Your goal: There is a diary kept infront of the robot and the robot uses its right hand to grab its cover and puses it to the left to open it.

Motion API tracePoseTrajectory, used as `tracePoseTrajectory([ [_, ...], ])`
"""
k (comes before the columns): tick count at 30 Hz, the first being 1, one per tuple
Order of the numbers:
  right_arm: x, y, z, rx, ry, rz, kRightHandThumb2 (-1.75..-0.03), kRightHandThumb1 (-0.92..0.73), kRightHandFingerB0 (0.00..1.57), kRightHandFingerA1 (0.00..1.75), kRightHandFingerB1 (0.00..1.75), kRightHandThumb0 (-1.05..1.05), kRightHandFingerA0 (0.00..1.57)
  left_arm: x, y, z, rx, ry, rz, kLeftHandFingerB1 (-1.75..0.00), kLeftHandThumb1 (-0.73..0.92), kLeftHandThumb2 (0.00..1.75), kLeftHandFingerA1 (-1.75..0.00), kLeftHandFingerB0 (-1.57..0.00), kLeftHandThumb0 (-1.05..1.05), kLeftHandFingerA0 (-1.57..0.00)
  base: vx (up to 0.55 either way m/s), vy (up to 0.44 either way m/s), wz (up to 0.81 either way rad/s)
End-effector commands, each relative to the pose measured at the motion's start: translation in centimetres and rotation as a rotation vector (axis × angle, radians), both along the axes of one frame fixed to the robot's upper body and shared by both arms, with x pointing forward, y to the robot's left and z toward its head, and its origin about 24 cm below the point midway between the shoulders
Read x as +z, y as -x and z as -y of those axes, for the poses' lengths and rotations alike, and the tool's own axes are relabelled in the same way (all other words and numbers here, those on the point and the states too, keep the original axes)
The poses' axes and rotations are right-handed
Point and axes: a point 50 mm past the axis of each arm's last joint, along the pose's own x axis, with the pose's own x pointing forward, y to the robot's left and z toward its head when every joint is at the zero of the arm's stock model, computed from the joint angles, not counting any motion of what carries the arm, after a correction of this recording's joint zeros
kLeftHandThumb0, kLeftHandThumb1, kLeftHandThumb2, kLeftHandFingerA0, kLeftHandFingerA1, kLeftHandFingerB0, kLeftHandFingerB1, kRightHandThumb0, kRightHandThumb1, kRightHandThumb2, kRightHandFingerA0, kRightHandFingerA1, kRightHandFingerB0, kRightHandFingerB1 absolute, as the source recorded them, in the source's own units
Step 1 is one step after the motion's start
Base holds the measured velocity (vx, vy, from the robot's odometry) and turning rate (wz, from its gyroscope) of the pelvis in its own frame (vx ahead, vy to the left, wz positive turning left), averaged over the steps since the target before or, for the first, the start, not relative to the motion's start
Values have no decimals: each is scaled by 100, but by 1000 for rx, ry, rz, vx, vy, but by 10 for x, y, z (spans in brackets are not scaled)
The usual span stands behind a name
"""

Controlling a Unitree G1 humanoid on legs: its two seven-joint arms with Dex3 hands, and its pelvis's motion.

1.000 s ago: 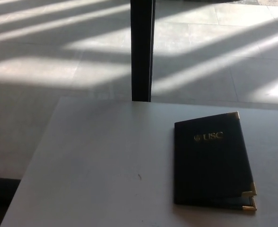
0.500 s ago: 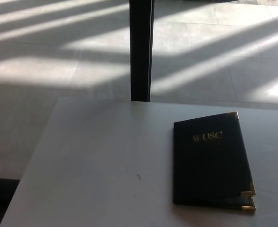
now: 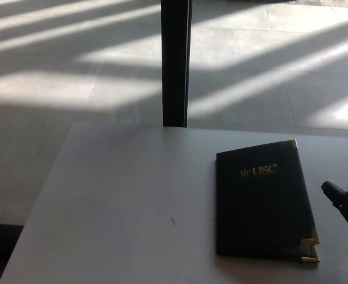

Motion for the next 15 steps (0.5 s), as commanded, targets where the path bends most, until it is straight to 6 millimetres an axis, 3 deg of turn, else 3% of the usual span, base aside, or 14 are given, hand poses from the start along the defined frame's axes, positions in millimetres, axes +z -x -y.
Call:
tracePoseTrajectory([
  [1, -8, 3, 0, -24, 35, -6, -66, -88, 35, 59, 47, -60, 50, 5, 1, -6, 22, -24, 10, -86, 92, 99, -98, -41, -89, -45, 0, 0, 0],
  [2, -10, 4, -1, -16, 36, -9, -109, -65, 20, 68, 53, -50, 47, 5, 1, -6, 17, -31, 2, -85, 92, 97, -99, -40, -85, -47, 0, 0, 0],
  [3, -11, 4, -2, -13, 35, -13, -109, -65, 19, 68, 53, -50, 47, 5, 1, -6, 6, -33, -2, -90, 92, 96, -110, -36, -85, -41, 0, 0, 0],
  [4, -12, 4, -3, -12, 35, -15, -109, -65, 19, 68, 53, -50, 47, 5, 1, -6, 3, -33, -2, -90, 92, 96, -110, -36, -85, -41, 0, 0, 0],
  [7, -16, 4, -8, -21, 5, -22, -108, -63, 20, 68, 53, -50, 47, 6, 1, -7, 18, -24, 19, -97, 92, 95, -114, -36, -85, -40, 0, 0, 0],
  [8, -16, 4, -9, -21, 3, -23, -66, -87, 35, 57, 46, -62, 49, 6, 1, -7, 17, -27, 17, -86, 84, 113, -96, -44, -89, -48, 0, 0, 0],
  [12, -16, 4, -17, 3, -7, -19, -66, -87, 33, 57, 45, -60, 49, 6, 1, -7, 5, -41, -3, -84, 84, 113, -96, -45, -89, -49, 0, 0, 0],
  [13, -16, 4, -19, 3, -11, -21, -66, -87, 34, 57, 44, -59, 50, 6, 1, -7, 5, -43, -3, -94, 92, 95, -113, -40, -85, -45, 0, 0, 0],
  [15, -16, 3, -22, 4, -11, -20, -65, -87, 34, 58, 45, -59, 51, 6, 1, -7, -3, -54, -15, -94, 92, 96, -113, -41, -85, -45, 0, 0, 0],
])
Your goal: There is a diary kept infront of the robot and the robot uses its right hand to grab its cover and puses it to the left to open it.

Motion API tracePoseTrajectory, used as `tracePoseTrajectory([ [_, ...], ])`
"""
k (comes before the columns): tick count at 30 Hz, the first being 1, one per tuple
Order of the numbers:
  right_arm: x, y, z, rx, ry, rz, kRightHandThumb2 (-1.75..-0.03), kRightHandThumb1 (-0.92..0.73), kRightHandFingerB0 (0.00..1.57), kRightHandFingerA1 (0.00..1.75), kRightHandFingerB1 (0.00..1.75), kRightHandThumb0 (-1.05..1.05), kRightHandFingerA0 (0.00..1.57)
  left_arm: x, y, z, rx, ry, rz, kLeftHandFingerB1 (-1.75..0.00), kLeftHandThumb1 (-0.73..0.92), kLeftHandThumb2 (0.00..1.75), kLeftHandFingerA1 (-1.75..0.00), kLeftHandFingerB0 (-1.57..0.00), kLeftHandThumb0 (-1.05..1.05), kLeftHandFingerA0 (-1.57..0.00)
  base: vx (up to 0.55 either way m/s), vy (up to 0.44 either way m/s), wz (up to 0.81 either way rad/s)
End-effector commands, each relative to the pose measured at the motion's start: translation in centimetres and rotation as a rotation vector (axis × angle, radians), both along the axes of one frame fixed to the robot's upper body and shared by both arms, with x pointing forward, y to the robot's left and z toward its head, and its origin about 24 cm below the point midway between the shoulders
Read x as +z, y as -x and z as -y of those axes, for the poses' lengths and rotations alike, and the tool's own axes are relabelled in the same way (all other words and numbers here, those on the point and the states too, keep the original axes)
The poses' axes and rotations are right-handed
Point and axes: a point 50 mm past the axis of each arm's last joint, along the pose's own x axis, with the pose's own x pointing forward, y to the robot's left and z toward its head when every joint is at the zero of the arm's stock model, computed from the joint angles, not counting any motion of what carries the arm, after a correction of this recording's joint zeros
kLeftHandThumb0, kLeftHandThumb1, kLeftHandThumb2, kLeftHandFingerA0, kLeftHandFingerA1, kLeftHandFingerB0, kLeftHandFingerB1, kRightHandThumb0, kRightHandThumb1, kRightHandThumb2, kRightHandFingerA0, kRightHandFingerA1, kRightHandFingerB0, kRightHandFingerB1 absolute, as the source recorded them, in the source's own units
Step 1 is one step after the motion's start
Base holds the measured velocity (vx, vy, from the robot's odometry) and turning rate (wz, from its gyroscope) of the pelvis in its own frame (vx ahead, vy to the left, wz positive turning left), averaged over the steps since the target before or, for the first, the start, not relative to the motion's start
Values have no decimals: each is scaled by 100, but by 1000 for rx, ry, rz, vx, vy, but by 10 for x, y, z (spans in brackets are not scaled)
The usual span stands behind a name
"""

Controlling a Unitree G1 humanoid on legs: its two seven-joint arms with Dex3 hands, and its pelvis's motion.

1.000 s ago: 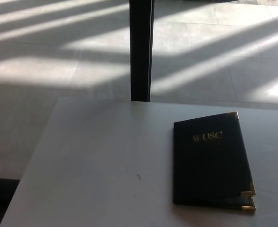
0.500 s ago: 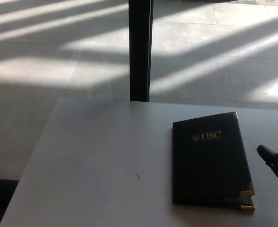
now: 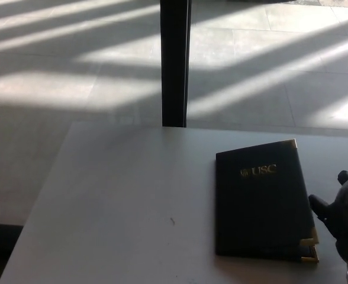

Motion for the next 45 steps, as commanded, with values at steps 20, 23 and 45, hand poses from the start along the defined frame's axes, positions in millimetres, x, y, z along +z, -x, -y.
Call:
tracePoseTrajectory([
  [20, -8, 5, -59, 90, -69, -34, -99, -71, 28, 63, 54, -61, 43, 7, 3, -9, 3, -49, -12, -93, 92, 94, -114, -41, -87, -46, 0, 0, 0],
  [23, 2, 4, -77, 124, -81, 5, -108, -63, 19, 68, 52, -47, 47, 6, 3, -8, -5, -58, -17, -92, 92, 95, -112, -42, -87, -47, 0, 0, 0],
  [45, 66, 6, -150, 365, -146, 188, -67, -91, 31, 62, 46, -59, 45, 12, 0, -12, -33, -87, -34, -91, 92, 98, -112, -40, -86, -45, 0, 0, 0],
])
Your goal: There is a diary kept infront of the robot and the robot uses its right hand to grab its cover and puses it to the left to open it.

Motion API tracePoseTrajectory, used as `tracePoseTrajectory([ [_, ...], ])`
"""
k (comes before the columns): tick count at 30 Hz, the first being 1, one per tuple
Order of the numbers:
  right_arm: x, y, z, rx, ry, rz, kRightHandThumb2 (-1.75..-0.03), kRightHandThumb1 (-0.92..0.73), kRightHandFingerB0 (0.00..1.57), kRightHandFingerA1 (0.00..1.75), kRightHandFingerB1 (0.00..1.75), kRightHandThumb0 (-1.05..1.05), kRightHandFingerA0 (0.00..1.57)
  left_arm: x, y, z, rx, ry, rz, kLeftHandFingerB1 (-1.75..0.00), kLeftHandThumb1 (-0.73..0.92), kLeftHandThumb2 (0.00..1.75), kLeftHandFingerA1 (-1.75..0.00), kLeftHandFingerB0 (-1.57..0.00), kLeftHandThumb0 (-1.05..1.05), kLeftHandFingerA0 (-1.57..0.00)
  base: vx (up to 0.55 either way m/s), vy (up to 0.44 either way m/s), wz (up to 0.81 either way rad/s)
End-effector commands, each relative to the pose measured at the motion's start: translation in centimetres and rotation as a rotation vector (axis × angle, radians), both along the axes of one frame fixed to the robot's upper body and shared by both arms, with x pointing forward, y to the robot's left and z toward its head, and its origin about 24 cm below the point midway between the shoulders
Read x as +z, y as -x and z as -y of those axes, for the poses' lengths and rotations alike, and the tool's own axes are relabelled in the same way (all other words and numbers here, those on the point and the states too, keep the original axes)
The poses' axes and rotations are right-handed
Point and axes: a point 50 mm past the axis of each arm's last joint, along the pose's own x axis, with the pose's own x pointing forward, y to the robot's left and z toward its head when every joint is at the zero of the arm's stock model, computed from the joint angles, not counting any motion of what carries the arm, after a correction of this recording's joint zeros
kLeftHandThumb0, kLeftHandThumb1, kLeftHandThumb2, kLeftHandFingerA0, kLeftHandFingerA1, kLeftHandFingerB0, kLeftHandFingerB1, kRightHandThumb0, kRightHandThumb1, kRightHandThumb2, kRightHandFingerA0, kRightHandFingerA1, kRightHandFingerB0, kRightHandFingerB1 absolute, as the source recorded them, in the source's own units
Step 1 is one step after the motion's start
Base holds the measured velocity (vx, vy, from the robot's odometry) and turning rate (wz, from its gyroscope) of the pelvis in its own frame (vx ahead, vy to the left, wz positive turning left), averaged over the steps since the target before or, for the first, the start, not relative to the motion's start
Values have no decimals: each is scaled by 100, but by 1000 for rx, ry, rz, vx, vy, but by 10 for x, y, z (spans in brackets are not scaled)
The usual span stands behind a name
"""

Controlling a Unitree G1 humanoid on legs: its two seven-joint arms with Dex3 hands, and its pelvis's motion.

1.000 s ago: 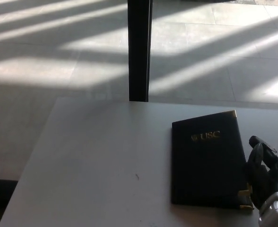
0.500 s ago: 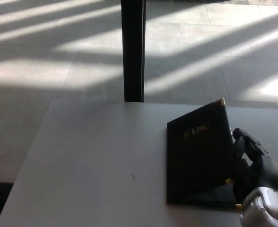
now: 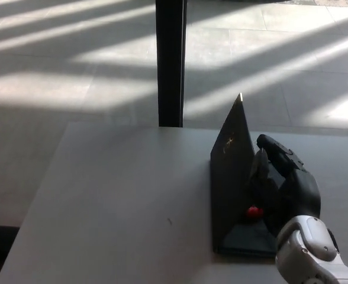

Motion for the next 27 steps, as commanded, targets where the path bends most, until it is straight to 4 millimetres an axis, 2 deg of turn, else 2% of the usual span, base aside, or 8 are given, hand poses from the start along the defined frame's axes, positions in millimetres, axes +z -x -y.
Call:
tracePoseTrajectory([
  [1, 14, 9, -47, 115, -179, 7, -67, -91, 31, 62, 46, -59, 45, 10, 1, -11, -24, -60, -18, -91, 92, 98, -112, -40, -86, -45, 0, 0, 0],
  [5, 9, 8, -60, 137, -144, -15, -110, -66, 17, 70, 53, -46, 46, 11, -3, -10, -13, -49, -4, -90, 92, 96, -112, -38, -87, -43, 0, 0, 0],
  [13, -2, 0, -84, 193, -54, -60, -112, -69, 14, 70, 52, -46, 46, 12, -9, -9, -19, -58, -10, -90, 92, 96, -114, -41, -88, -47, 0, 0, 0],
  [16, -5, -3, -93, 221, -22, -64, -112, -69, 16, 72, 54, -46, 46, 14, -12, -9, -40, -63, -3, -84, 84, 114, -97, -46, -91, -51, 0, 0, 0],
  [17, -5, -3, -96, 227, -17, -63, -71, -90, 24, 67, 48, -60, 43, 15, -14, -9, -47, -67, -6, -83, 92, 98, -100, -41, -87, -48, 0, 0, 0],
  [18, -5, -4, -99, 236, -4, -63, -113, -70, 16, 73, 54, -47, 47, 16, -15, -9, -57, -74, -9, -86, 92, 97, -100, -43, -86, -48, 0, 0, 0],
  [25, -18, -7, -110, 267, 100, -84, -113, -69, 14, 75, 53, -49, 48, 18, -20, -9, -67, -96, -36, -94, 92, 96, -114, -47, -87, -51, 0, 0, 0],
  [27, -19, -9, -111, 259, 145, -92, -70, -92, 29, 72, 49, -62, 46, 19, -22, -8, -76, -91, -35, -94, 92, 95, -116, -45, -88, -49, 0, 0, 0],
])
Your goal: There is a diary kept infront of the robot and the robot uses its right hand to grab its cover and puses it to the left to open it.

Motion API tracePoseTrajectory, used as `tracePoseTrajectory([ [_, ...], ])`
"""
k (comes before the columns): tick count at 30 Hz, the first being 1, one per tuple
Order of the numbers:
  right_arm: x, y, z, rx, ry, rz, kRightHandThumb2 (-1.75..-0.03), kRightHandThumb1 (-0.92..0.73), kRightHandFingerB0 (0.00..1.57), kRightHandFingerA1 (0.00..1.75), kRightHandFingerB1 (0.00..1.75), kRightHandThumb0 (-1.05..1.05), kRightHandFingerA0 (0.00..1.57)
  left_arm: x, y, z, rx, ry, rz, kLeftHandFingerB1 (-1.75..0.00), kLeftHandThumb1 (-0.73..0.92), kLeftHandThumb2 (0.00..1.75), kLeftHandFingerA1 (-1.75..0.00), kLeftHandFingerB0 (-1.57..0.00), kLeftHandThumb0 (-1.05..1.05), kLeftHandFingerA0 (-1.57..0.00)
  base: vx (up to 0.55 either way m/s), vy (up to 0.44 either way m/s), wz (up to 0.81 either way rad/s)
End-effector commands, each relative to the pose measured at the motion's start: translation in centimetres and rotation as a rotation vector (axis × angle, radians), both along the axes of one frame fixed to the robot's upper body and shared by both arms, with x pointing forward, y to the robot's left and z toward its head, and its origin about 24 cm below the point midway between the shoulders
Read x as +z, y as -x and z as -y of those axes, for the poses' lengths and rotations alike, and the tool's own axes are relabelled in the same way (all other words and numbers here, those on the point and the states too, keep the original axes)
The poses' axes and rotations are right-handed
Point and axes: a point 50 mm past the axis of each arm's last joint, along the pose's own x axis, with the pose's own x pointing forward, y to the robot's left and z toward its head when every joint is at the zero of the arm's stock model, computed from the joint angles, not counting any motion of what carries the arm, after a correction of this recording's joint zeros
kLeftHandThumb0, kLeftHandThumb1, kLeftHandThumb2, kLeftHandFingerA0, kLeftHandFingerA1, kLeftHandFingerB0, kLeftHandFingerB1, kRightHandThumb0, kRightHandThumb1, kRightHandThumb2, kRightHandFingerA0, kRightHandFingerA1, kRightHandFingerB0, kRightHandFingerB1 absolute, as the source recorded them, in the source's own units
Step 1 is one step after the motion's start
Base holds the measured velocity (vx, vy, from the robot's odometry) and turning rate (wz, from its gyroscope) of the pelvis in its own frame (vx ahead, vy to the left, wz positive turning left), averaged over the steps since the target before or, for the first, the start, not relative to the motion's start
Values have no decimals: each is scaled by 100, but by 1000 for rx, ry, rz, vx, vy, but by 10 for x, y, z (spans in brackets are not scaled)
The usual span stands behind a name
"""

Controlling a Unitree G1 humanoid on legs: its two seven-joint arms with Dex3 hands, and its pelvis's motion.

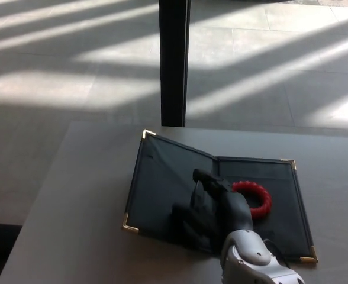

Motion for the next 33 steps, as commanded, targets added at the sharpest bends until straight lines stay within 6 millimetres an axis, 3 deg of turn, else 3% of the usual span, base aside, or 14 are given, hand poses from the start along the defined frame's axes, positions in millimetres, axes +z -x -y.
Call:
tracePoseTrajectory([
  [1, 28, -6, -48, 49, -22, 75, -69, -92, 29, 73, 49, -63, 46, 11, -7, -8, -26, -58, -23, -95, 92, 97, -117, -45, -88, -49, 0, 0, 0],
  [2, 27, -7, -49, 56, -22, 73, -113, -68, 14, 75, 53, -49, 49, 12, -8, -8, -27, -59, -21, -96, 92, 97, -117, -45, -88, -48, 0, 0, 0],
  [3, 27, -7, -51, 71, -29, 58, -69, -91, 20, 77, 49, -64, 42, 12, -9, -8, -24, -56, -13, -94, 92, 95, -116, -44, -89, -48, 0, 0, 0],
  [4, 26, -6, -56, 84, -25, 31, -69, -92, 18, 77, 48, -63, 43, 12, -9, -8, -11, -48, -5, -91, 92, 94, -112, -44, -89, -48, 0, 0, 0],
  [5, 23, -3, -61, 116, 24, 26, -114, -71, 7, 75, 51, -49, 48, 12, -10, -8, -8, -47, -7, -83, 84, 116, -96, -46, -91, -51, 0, 0, 0],
  [6, 23, -2, -63, 127, 43, 28, -114, -71, 7, 75, 51, -49, 48, 13, -10, -8, -9, -48, -8, -83, 84, 116, -96, -46, -91, -51, 0, 0, 0],
  [7, 22, -1, -65, 136, 29, 19, -75, -92, 15, 75, 45, -60, 38, 13, -11, -8, -12, -48, -7, -88, 92, 94, -111, -40, -88, -46, 0, 0, 0],
  [17, 15, 17, -87, 242, -17, -81, -76, -92, 15, 78, 49, -59, 38, 10, -9, -6, -22, -50, -15, -92, 92, 96, -115, -45, -88, -49, 0, 0, 0],
  [19, 25, 10, -78, 208, -61, -67, -102, -81, 7, 70, 49, -63, 32, 10, -5, -8, -16, -48, -16, -96, 92, 97, -113, -43, -88, -46, 0, 0, 0],
  [21, 35, 1, -67, 196, -64, -30, -77, -92, 9, 70, 43, -58, 33, 10, -4, -8, -13, -50, -22, -92, 92, 95, -113, -43, -89, -49, 0, 0, 0],
  [23, 43, -5, -61, 181, -89, -21, -101, -80, 7, 67, 48, -63, 31, 9, -3, -8, -6, -46, -18, -93, 92, 95, -115, -43, -89, -48, 0, 0, 0],
  [24, 53, -13, -49, 129, -110, -1, -100, -78, 11, 67, 50, -61, 33, 9, -3, -8, 4, -28, 6, -94, 92, 95, -113, -41, -88, -44, 0, 0, 0],
  [25, 56, -15, -45, 113, -124, 6, -69, -92, 15, 68, 43, -57, 35, 9, -3, -8, 4, -27, 6, -96, 92, 95, -116, -41, -88, -44, 0, 0, 0],
  [33, 105, -34, 44, -22, -245, 154, -67, -91, 24, 62, 44, -58, 40, 9, -2, -8, 10, -33, -10, -91, 92, 95, -113, -43, -87, -49, 0, 0, 0],
])
